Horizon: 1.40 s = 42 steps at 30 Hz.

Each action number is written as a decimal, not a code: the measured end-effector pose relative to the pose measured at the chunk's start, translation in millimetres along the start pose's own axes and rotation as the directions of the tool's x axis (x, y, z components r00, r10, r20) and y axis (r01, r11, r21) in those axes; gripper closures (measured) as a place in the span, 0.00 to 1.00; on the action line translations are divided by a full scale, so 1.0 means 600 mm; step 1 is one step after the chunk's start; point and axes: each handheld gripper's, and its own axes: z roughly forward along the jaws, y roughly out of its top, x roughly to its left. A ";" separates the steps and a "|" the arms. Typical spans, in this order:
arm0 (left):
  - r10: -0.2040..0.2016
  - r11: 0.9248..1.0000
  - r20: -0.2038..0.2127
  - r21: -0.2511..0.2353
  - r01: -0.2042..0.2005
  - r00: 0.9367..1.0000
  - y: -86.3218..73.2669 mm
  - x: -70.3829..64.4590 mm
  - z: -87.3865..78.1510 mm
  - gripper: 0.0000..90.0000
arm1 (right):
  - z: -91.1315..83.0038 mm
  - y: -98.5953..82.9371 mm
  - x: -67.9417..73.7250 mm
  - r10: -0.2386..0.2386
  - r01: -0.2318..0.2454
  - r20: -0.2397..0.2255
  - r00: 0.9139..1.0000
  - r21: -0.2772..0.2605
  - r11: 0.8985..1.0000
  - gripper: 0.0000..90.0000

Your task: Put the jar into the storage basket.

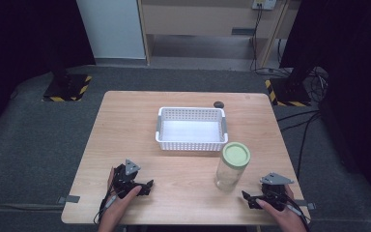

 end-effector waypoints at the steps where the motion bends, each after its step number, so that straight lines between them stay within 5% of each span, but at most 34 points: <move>1: 0.000 1.000 0.000 0.000 0.000 1.000 0.000 0.000 0.000 0.00 | -0.001 0.001 0.005 0.000 0.000 -0.010 1.000 -0.004 1.000 0.03; 12: -0.001 1.000 -0.001 0.000 0.001 1.000 0.000 0.000 0.000 0.00 | -0.017 0.034 0.040 -0.032 0.028 -0.079 0.996 -0.041 0.999 0.03; 32: -0.004 1.000 -0.004 0.000 0.004 1.000 0.000 -0.001 0.000 0.00 | -0.055 0.120 0.067 -0.115 0.106 -0.092 0.989 -0.095 0.990 0.03; 42: -0.004 1.000 -0.005 0.000 0.004 1.000 0.000 -0.001 0.000 0.00 | -0.056 0.138 0.067 -0.116 0.106 -0.097 0.989 -0.109 0.988 0.03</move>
